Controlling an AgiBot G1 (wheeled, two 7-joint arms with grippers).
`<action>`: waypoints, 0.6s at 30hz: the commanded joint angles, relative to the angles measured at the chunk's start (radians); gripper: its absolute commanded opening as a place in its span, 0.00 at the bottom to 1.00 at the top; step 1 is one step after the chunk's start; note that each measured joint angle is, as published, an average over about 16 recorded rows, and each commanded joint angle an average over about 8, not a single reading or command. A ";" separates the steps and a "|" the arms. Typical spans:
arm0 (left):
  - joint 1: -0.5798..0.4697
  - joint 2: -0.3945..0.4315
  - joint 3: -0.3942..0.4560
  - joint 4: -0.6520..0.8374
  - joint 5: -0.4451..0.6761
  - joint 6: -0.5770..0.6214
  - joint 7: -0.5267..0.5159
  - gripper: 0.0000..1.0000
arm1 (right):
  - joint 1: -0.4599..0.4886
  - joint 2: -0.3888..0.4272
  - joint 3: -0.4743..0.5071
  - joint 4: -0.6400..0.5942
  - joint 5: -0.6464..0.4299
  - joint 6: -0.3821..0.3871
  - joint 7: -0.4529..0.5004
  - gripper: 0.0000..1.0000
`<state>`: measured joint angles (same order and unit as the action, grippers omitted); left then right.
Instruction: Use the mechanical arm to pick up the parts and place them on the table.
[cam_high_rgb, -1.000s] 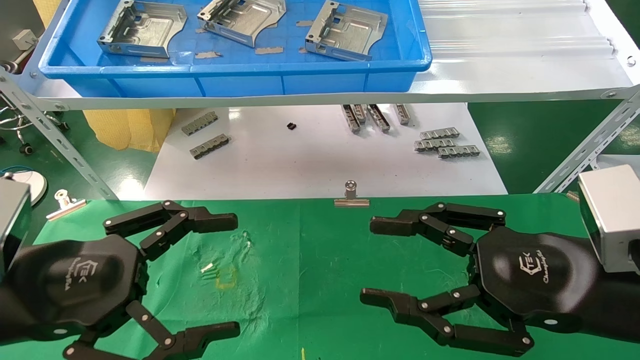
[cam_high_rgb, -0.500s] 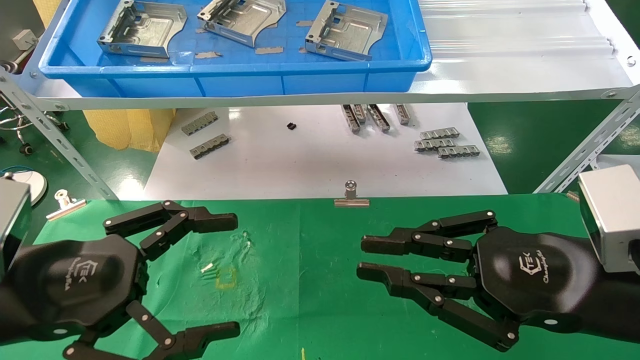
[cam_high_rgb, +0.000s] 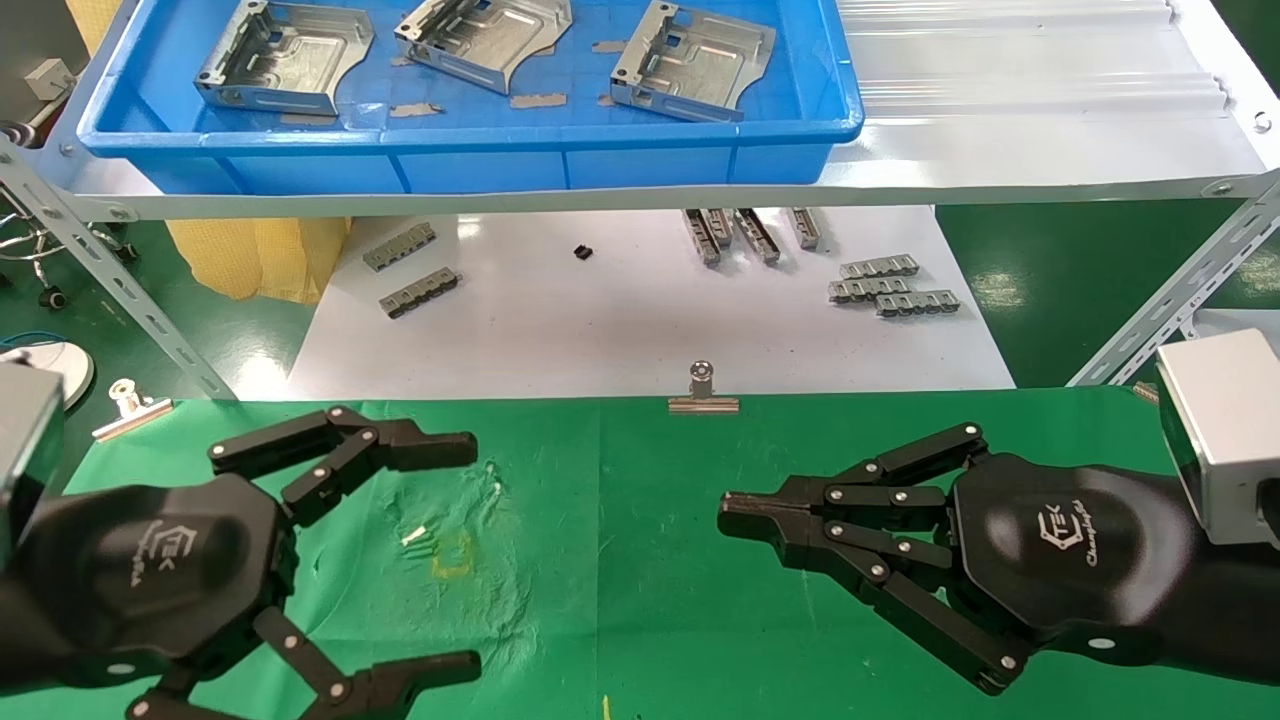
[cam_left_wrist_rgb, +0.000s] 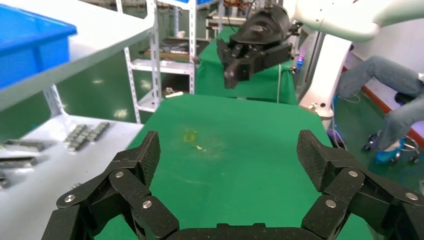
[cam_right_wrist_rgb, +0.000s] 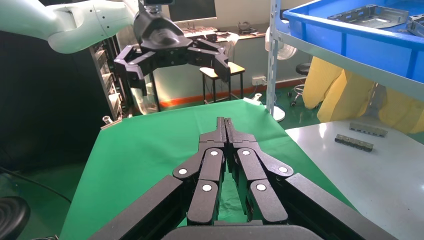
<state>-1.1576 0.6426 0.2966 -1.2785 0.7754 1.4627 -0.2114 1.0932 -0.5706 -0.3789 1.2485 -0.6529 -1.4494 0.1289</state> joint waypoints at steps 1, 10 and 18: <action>-0.010 0.004 0.001 -0.010 0.005 -0.010 -0.007 1.00 | 0.000 0.000 0.000 0.000 0.000 0.000 0.000 0.00; -0.400 0.177 0.093 0.230 0.224 -0.060 -0.024 1.00 | 0.000 0.000 0.000 0.000 0.000 0.000 0.000 0.00; -0.718 0.391 0.175 0.709 0.456 -0.252 0.107 1.00 | 0.000 0.000 0.000 0.000 0.000 0.000 0.000 0.00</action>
<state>-1.8571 1.0326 0.4682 -0.5919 1.2177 1.1950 -0.1087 1.0932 -0.5706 -0.3789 1.2484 -0.6529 -1.4494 0.1289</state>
